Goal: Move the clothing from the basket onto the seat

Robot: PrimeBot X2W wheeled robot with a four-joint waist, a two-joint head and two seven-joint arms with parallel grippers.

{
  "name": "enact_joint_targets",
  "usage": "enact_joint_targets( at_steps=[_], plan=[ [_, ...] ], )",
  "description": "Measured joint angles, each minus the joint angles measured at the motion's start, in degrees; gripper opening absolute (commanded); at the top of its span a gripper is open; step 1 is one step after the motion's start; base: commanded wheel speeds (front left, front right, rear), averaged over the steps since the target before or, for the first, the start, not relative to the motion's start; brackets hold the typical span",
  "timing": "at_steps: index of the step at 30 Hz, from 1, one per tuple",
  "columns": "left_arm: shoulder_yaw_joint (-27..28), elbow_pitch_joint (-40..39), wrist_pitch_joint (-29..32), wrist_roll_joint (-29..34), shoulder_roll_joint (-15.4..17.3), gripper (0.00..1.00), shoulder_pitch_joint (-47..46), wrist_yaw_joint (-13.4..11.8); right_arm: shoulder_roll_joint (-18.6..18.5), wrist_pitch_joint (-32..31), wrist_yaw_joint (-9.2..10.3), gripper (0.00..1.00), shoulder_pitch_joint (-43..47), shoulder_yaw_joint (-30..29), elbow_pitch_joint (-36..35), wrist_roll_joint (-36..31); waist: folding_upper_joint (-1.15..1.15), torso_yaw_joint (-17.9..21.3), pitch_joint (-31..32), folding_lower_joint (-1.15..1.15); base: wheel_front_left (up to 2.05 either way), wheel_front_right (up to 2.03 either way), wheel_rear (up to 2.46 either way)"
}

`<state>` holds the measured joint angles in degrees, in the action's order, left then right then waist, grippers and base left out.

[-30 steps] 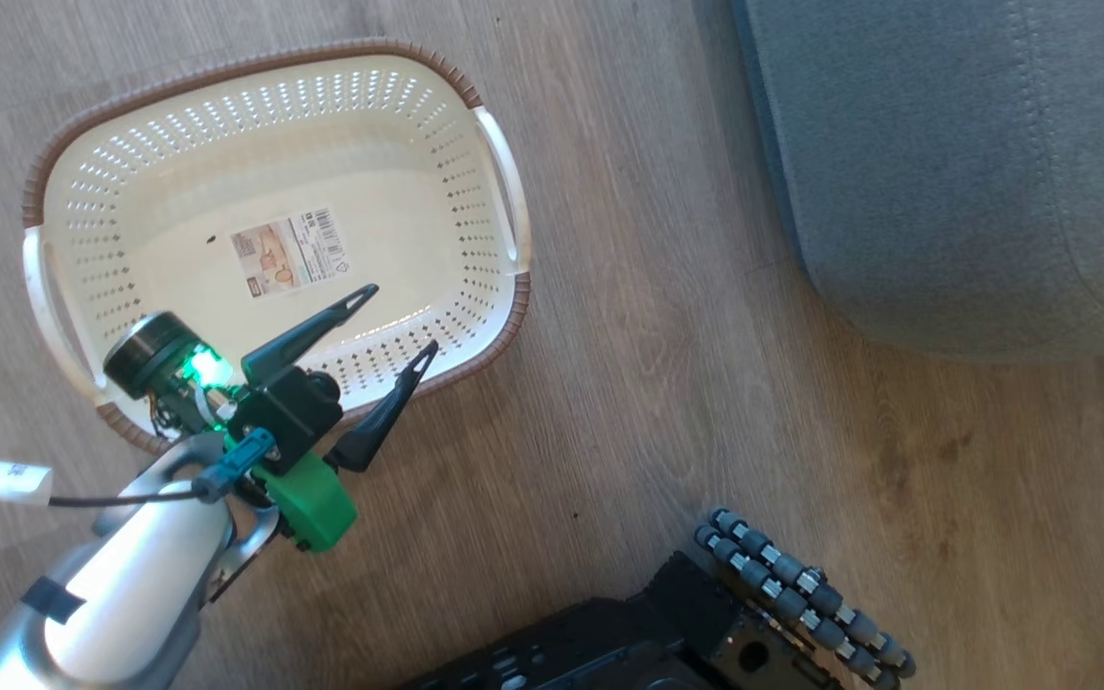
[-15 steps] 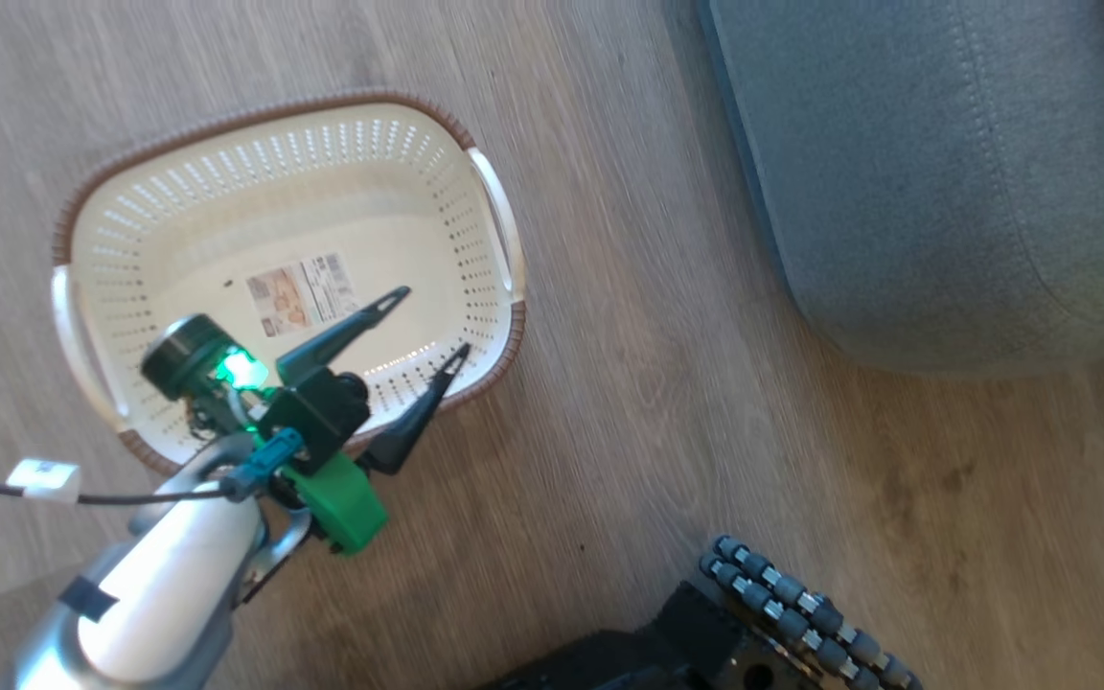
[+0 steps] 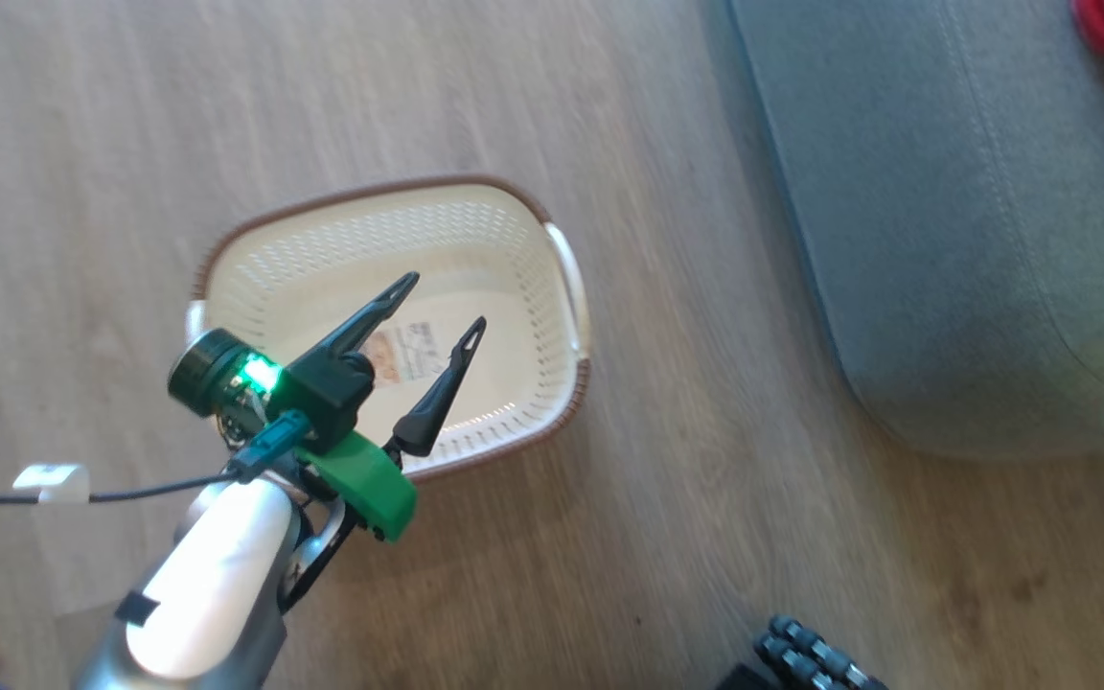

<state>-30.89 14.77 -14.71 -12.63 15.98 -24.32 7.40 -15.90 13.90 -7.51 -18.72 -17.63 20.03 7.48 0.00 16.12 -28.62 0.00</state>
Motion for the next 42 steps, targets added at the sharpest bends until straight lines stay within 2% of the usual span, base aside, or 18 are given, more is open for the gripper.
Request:
enact_joint_targets(
  at_steps=[6, 11, 16, 24, 30, 42],
  plan=[
    [7.4, 1.5, 0.0, 0.0, -3.4, 1.00, 3.4, -0.5, 5.6, -1.6, 0.00, 1.00, 3.2, 3.1, -7.9, -1.5, 0.00, -4.5, 4.5, 0.00, 0.00, 0.00, 0.00],
    [13.0, 2.9, 0.0, 0.2, -5.9, 1.00, 5.1, -0.5, 6.6, -3.4, 0.00, 1.00, 3.5, 5.4, -10.2, -1.9, 0.00, -9.0, 7.7, 0.00, 0.00, 0.00, 0.00],
    [18.2, 3.7, 0.0, 1.3, -8.1, 1.00, 7.4, -0.5, 7.5, -3.6, 0.00, 1.00, 5.5, 7.7, -9.7, -0.5, 0.00, -13.4, 11.2, 0.00, 0.00, 0.00, 0.00],
    [24.8, 3.9, 0.0, 3.3, -9.6, 1.00, 11.9, -0.5, 9.5, -1.5, 0.00, 1.00, 6.2, 11.9, -4.1, 1.3, 0.00, -18.5, 16.5, 0.00, 0.00, 0.00, 0.00],
    [28.8, 4.0, 0.0, 4.7, -10.9, 1.00, 13.7, -0.5, 10.5, -0.2, 0.00, 1.00, 6.4, 14.5, 0.4, 3.2, 0.00, -19.7, 19.3, 0.00, 0.00, 0.00, 0.00],
    [34.0, 2.7, 0.0, 7.6, -12.5, 1.00, 17.6, -2.1, 11.9, 0.3, 0.01, 1.00, 6.9, 18.5, 4.2, 3.2, 0.00, -17.7, 23.5, 0.00, 0.00, 0.00, 0.00]
  ],
)
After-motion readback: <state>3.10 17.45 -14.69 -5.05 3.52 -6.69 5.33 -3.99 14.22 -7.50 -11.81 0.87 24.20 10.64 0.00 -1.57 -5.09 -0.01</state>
